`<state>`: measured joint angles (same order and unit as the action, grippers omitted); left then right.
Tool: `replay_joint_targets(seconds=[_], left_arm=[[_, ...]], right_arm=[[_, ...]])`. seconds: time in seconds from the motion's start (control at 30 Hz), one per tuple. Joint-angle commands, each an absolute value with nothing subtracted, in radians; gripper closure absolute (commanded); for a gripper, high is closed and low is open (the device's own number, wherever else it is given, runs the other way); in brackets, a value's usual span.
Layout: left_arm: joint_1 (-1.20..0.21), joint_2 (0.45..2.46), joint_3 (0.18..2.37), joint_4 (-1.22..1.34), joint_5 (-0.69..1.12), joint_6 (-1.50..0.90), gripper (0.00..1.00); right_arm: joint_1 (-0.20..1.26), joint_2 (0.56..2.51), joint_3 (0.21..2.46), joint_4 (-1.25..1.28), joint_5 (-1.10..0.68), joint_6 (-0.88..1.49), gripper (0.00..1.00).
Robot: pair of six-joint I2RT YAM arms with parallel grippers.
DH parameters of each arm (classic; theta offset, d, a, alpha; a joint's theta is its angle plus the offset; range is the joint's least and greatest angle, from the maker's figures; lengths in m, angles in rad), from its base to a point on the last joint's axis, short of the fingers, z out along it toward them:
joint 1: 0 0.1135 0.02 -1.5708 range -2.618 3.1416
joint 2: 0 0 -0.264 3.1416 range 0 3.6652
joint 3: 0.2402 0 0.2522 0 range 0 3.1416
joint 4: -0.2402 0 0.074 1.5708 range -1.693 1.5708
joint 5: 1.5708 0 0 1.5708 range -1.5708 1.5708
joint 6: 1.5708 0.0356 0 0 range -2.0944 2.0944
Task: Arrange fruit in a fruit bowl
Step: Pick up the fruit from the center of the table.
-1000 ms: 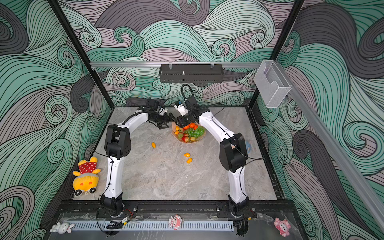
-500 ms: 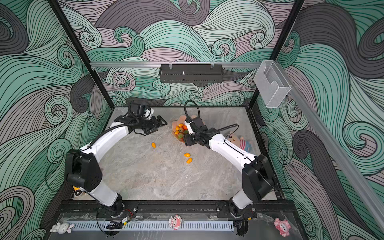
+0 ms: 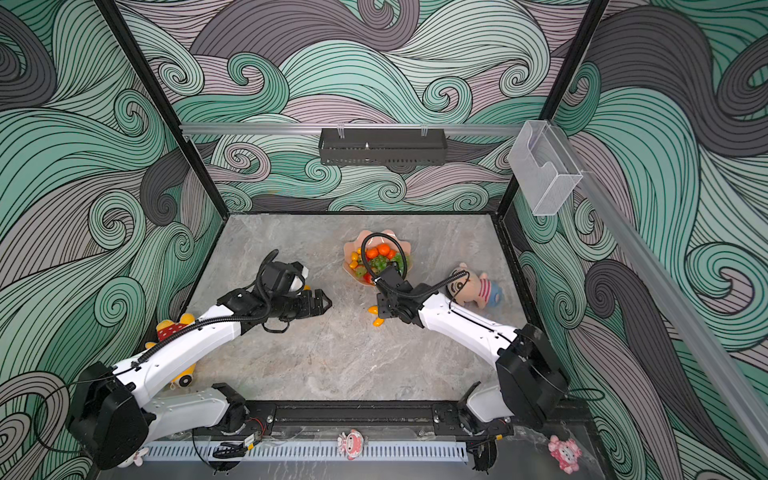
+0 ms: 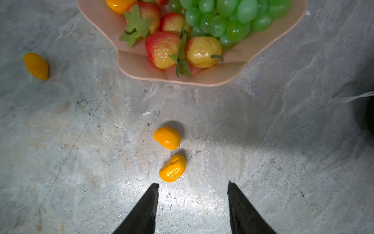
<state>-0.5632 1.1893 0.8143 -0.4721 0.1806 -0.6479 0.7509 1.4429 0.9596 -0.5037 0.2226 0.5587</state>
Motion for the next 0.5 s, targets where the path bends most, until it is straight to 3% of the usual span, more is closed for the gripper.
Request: replay_joint_targets(seconds=[0.0,0.47], left_arm=[[-0.596,1.15,0.764,-0.4,0.128,-0.648,0.08],[-0.603,1.144,0.695,-0.32,0.155,-0.667,0.08]], right_arm=[[0.755,1.469,0.95,-0.5,0.266,0.643,0.46],[0.795,1.615,0.986,-0.447,0.2,0.644,0.46]])
